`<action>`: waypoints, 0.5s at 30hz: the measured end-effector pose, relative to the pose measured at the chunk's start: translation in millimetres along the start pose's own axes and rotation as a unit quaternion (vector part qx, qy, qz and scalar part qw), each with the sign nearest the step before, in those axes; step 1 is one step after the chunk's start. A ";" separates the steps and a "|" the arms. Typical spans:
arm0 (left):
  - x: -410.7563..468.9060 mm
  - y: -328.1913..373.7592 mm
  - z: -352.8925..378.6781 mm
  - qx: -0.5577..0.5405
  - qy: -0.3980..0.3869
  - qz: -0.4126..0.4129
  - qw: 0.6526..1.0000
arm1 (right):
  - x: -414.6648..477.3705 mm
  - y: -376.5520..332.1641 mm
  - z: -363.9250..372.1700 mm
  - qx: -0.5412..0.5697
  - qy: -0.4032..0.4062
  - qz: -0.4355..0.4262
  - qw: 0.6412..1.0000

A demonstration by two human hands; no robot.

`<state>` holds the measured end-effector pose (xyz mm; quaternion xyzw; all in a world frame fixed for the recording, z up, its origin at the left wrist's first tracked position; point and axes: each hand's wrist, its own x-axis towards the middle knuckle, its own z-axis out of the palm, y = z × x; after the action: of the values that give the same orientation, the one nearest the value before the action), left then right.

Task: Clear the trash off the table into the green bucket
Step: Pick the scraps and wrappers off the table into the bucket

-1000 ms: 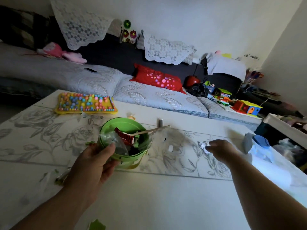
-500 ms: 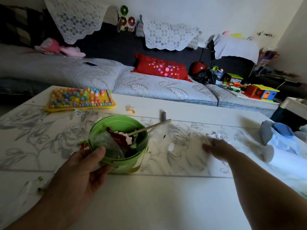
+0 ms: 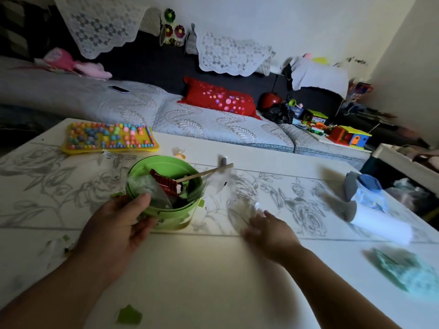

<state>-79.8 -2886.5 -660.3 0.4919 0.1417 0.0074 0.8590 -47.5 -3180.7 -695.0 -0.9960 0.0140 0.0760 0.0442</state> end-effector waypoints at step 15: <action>-9.1 36.6 -22.3 -0.032 0.012 0.007 0.999 | -31.5 -79.5 1.0 0.080 0.047 0.011 0.996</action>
<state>-89.5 -2850.2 -637.7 0.4653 0.1484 0.0237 0.8723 -76.1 -3100.9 -684.3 -0.9916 0.0331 0.0283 0.1220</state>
